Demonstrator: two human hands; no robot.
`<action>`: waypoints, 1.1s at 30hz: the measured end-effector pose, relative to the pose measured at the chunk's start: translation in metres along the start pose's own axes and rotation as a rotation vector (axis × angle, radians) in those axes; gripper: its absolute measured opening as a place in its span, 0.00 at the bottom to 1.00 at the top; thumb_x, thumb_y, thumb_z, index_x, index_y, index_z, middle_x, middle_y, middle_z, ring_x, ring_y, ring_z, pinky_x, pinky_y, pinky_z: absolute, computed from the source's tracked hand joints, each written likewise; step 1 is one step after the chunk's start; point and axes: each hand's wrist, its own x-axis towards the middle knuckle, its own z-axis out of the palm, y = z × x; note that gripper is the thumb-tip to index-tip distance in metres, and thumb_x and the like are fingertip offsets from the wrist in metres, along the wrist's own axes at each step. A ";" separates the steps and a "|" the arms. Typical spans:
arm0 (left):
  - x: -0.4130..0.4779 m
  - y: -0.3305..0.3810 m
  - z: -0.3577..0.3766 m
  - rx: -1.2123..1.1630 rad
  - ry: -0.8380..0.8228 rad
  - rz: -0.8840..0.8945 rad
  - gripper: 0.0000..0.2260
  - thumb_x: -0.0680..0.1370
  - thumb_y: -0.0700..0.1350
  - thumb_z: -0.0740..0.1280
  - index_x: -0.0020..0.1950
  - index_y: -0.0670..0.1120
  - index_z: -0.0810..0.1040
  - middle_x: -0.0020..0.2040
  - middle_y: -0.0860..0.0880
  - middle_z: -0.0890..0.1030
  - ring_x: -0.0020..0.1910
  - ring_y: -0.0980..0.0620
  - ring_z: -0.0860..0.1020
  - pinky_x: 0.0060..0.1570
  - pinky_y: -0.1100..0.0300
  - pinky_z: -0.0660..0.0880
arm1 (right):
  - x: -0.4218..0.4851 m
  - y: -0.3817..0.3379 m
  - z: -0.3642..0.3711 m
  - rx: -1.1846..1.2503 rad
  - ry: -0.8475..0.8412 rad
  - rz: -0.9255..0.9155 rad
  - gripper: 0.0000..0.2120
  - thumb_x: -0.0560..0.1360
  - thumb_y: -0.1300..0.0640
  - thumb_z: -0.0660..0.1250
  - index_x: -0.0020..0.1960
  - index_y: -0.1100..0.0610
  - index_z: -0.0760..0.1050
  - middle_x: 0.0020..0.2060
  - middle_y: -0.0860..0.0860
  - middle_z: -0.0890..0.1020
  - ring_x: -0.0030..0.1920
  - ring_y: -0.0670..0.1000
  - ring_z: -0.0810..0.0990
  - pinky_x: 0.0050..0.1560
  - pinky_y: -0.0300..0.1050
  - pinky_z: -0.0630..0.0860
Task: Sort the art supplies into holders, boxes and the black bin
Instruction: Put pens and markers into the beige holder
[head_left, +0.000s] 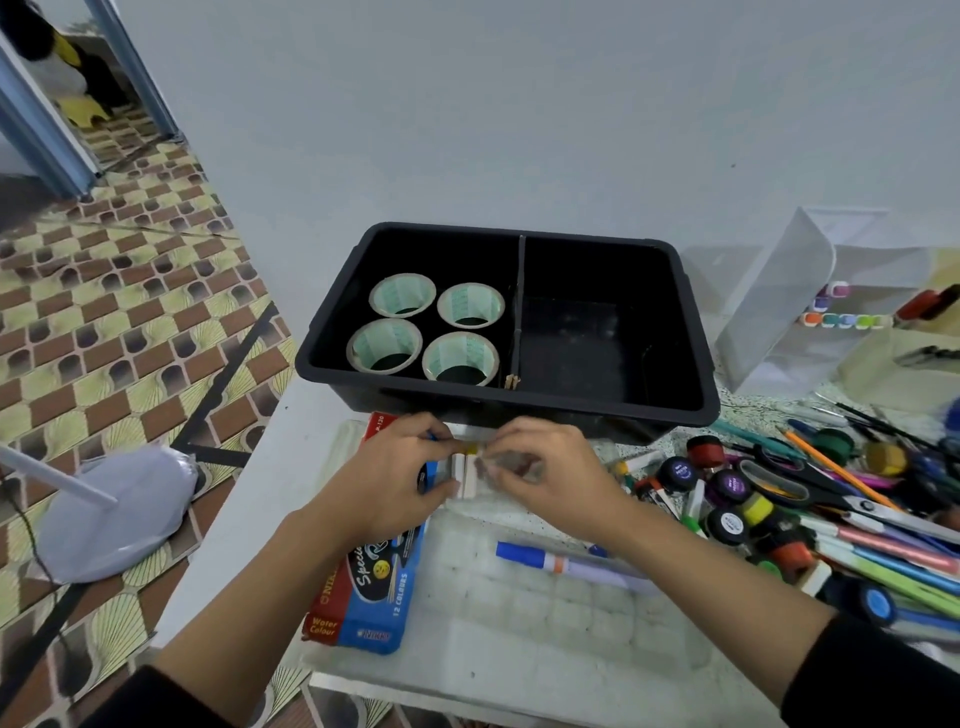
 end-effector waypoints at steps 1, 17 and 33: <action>-0.001 0.003 -0.001 -0.020 0.024 0.010 0.17 0.78 0.51 0.71 0.67 0.49 0.81 0.56 0.57 0.74 0.56 0.59 0.73 0.59 0.61 0.74 | -0.006 -0.003 -0.007 -0.027 -0.010 -0.028 0.03 0.76 0.57 0.73 0.48 0.55 0.84 0.44 0.44 0.81 0.44 0.43 0.79 0.45 0.33 0.75; 0.016 0.053 0.019 -0.048 -0.253 0.179 0.08 0.81 0.52 0.68 0.54 0.53 0.86 0.49 0.59 0.79 0.50 0.62 0.76 0.56 0.62 0.74 | -0.074 -0.003 -0.030 -0.607 -0.275 -0.265 0.08 0.69 0.51 0.75 0.36 0.54 0.81 0.36 0.49 0.75 0.37 0.53 0.76 0.36 0.46 0.73; 0.056 0.104 0.004 -0.235 -0.281 0.330 0.07 0.81 0.51 0.68 0.56 0.55 0.84 0.46 0.61 0.80 0.47 0.59 0.78 0.46 0.65 0.75 | -0.100 0.003 -0.132 0.345 0.376 0.300 0.13 0.84 0.50 0.58 0.50 0.59 0.72 0.36 0.58 0.74 0.34 0.50 0.73 0.37 0.41 0.71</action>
